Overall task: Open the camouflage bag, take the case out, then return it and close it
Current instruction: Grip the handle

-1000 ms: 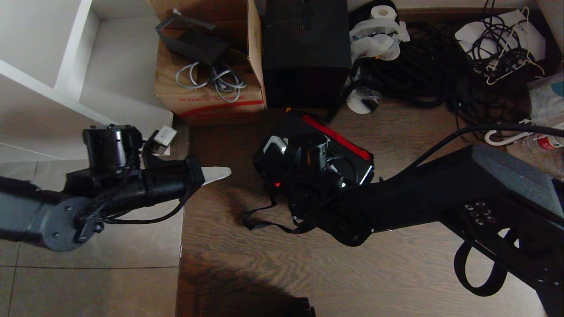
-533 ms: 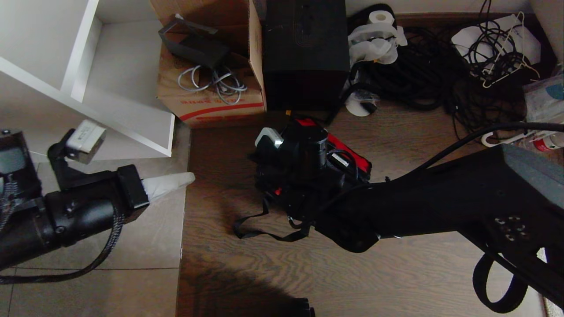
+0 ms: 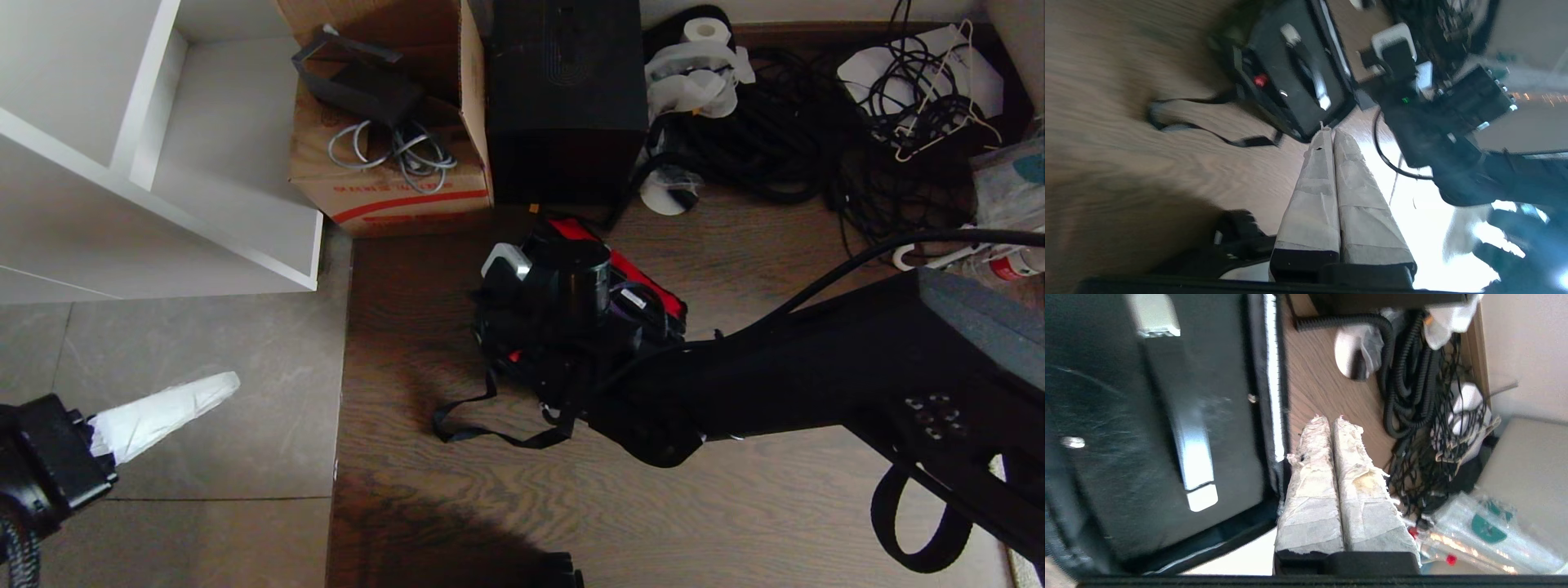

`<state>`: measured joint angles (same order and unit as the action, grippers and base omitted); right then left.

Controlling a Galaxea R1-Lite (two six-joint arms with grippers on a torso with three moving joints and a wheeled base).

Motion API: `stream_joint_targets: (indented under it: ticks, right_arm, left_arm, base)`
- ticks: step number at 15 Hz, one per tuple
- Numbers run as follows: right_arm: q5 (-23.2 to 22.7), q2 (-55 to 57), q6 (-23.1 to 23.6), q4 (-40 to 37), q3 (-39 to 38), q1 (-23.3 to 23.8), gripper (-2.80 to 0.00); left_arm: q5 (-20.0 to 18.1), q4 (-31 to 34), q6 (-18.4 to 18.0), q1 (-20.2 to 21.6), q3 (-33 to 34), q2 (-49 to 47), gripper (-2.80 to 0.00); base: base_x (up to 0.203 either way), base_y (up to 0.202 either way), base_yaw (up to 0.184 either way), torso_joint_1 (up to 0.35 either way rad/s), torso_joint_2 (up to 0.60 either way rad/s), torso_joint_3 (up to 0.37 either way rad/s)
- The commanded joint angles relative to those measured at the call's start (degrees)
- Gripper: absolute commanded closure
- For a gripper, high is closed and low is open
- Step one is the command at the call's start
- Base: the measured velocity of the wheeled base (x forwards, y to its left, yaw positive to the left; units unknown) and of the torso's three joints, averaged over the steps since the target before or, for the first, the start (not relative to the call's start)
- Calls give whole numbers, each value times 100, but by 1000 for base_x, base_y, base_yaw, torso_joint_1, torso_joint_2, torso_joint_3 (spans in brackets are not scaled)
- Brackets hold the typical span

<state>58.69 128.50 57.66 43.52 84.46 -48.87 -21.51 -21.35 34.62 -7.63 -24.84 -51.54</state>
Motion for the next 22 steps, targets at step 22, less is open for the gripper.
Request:
stream_joint_targets:
  ticks: [22]
  right_arm:
    - [171,-200,452,641,-783,-52,0]
  left_arm:
    - [1933,2098,-4263,727,2444,5163,0]
  base:
    - [0,0,0,0,0,0]
